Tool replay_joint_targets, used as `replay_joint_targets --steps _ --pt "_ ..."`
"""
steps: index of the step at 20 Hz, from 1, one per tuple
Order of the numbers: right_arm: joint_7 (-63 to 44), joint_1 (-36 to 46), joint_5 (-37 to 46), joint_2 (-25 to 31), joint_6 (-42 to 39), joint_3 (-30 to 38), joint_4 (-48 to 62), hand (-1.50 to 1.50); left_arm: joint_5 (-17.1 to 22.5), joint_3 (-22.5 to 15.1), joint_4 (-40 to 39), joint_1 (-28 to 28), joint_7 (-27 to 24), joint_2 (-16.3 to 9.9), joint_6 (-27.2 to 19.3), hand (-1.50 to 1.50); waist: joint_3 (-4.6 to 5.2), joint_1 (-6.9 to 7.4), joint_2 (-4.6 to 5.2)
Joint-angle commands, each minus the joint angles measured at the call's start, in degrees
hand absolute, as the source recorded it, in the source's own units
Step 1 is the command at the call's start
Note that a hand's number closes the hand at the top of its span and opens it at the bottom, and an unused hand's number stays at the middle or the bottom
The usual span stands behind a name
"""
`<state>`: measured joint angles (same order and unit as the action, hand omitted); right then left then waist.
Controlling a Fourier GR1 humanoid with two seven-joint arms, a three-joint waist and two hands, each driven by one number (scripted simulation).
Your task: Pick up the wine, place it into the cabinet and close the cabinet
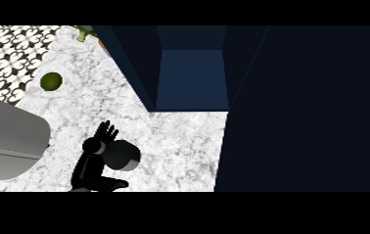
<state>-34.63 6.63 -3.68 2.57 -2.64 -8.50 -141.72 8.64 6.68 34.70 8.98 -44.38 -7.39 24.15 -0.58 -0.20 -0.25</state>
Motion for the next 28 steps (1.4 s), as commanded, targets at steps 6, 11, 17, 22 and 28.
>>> replay_joint_targets --steps 6,11,17,22,28 --pt "-0.37 1.78 -1.96 -0.09 -0.28 1.11 -0.96 -1.50 -0.48 -0.24 -5.75 4.26 -5.68 1.66 2.75 -1.50 0.67 -0.30 0.37" --pt "-1.79 -1.87 -0.72 -1.32 0.08 -1.81 -4.49 -1.50 -1.25 -0.87 -4.93 3.46 -7.51 1.05 1.92 -1.50 0.66 -0.41 0.26" --pt "-1.76 -0.28 -4.19 0.46 -1.25 2.88 -3.05 -1.50 0.88 0.17 -3.77 3.69 -7.81 5.53 -1.89 1.50 0.61 -0.21 0.27" --pt "-0.16 -4.12 -5.05 0.24 -2.67 3.06 -4.09 -1.50 2.79 0.00 -4.09 7.60 -1.81 7.19 -1.49 1.50 0.58 -0.37 0.23" --pt "-5.77 -1.44 -2.51 -0.19 -0.28 1.02 -6.84 -1.50 7.13 2.31 1.38 4.49 2.57 3.18 2.10 1.50 0.57 0.30 0.05"
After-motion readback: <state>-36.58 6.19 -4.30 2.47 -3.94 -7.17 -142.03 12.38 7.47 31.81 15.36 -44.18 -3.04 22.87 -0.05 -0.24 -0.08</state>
